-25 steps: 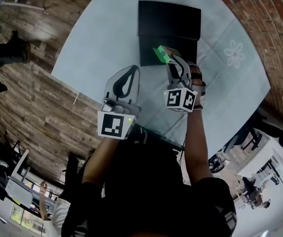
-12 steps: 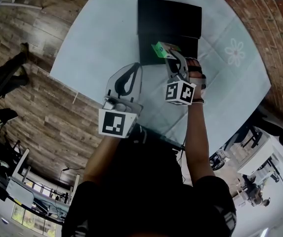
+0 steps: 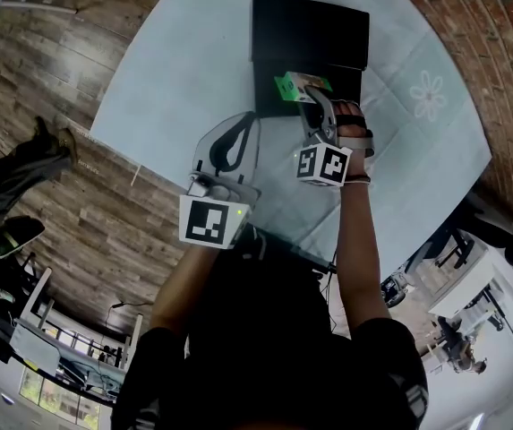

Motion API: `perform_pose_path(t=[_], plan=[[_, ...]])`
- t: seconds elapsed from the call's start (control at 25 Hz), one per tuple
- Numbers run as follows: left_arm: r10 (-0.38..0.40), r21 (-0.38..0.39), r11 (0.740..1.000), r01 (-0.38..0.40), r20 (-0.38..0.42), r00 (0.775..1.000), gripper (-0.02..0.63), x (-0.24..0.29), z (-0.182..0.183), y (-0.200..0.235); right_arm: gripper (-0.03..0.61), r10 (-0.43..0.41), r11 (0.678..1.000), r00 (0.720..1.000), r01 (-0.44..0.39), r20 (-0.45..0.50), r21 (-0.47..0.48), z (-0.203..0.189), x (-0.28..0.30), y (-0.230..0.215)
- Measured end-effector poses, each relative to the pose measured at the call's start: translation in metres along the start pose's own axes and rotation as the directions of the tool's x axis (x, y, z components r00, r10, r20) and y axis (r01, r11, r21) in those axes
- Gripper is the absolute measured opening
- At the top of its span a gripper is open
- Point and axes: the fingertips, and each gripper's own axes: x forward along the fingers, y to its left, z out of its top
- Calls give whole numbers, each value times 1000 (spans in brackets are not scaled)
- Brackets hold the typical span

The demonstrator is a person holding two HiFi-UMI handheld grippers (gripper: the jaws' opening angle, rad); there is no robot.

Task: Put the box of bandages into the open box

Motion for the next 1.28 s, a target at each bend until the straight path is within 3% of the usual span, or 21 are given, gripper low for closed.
perform_pose_path(t=[0.72, 1.04, 1.28], plan=[[3, -12, 1000, -3, -19, 1000, 37, 2, -7, 5, 104, 28, 994, 999, -31, -22, -104, -7, 18, 4], [-3, -14, 1000, 3, -21, 1000, 37, 1, -10, 2, 125, 70, 997, 998, -70, -7, -23, -6, 12, 3], [-6, -23, 1000, 5, -20, 1000, 37, 1, -9, -1, 133, 82, 997, 997, -82, -12, -13, -6, 3, 3]])
